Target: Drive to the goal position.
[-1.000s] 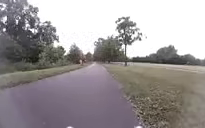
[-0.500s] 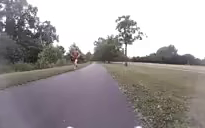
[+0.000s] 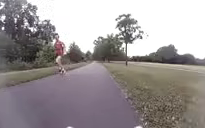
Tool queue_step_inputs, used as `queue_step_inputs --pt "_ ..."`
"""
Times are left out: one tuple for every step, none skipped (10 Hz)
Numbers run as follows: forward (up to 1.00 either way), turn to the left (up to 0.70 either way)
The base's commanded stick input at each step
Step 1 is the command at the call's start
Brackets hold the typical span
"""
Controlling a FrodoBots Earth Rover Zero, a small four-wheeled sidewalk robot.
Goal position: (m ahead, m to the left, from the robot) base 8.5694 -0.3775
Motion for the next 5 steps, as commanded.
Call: queue_step_inputs --pt "0.7 0.0" --pt "0.7 0.0" --pt "0.7 0.0" --pt "0.7 0.0" --pt "0.7 0.0"
